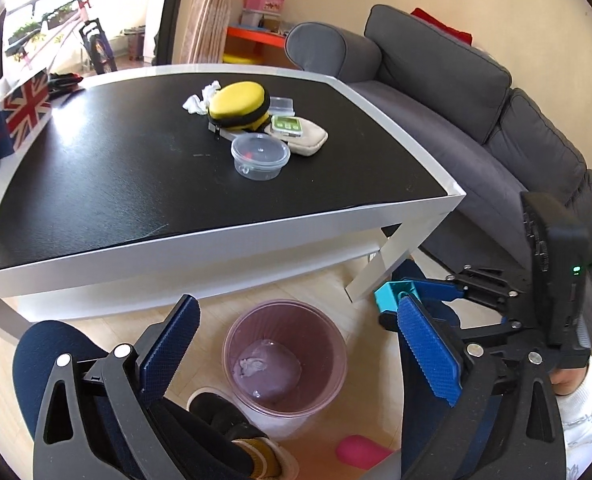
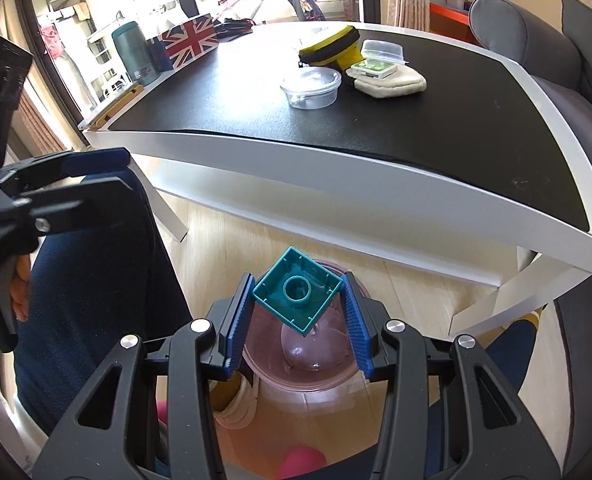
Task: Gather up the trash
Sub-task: 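Drop the tissue and teal block into the pink wastebasket with both grippers, then grasp the clear round container with the left gripper and lift it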
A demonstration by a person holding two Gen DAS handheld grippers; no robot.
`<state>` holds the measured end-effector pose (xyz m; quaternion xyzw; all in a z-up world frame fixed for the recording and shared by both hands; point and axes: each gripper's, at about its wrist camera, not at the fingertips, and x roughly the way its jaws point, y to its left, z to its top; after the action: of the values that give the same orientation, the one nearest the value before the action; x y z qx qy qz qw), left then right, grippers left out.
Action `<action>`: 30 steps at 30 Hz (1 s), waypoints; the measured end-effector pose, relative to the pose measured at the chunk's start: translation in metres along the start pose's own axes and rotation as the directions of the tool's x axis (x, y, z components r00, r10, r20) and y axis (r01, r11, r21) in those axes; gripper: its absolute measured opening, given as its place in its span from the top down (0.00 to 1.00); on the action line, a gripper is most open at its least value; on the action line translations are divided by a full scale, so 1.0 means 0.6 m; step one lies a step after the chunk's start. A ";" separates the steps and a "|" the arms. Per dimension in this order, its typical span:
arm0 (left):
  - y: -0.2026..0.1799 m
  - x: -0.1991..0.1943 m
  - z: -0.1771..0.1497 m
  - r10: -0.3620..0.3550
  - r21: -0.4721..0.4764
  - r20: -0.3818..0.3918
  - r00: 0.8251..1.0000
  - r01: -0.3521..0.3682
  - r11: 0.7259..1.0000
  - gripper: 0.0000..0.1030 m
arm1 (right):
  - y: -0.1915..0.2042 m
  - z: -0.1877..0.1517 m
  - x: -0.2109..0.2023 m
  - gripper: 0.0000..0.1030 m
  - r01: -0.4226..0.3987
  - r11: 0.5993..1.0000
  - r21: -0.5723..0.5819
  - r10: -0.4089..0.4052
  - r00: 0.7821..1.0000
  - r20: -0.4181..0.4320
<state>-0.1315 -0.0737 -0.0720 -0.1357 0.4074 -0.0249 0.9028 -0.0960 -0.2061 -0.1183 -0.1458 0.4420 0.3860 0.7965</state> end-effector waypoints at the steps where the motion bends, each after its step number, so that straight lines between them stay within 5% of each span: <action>1: 0.000 -0.004 0.000 0.001 0.001 0.004 1.000 -0.001 1.000 0.07 | 0.001 0.000 0.002 0.50 -0.003 1.000 -0.001 0.003 1.000 0.002; 4: 0.001 -0.009 -0.002 0.005 0.003 0.011 1.000 -0.005 1.000 0.07 | 0.000 -0.002 0.002 0.17 -0.001 1.000 0.005 0.001 1.000 0.020; 7: 0.005 -0.011 -0.005 0.008 0.002 0.013 1.000 -0.008 1.000 0.07 | -0.001 -0.004 0.001 0.10 0.015 1.000 0.014 -0.015 1.000 0.027; 30: 0.023 -0.003 0.045 0.042 0.049 0.036 0.998 -0.043 0.998 0.07 | -0.035 0.047 -0.041 0.03 0.065 0.997 0.050 -0.070 0.994 0.087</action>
<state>-0.1135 -0.0543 -0.0576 -0.1051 0.3937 -0.0135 0.9131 -0.0715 -0.2157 -0.0849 -0.1248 0.4099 0.3546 0.8311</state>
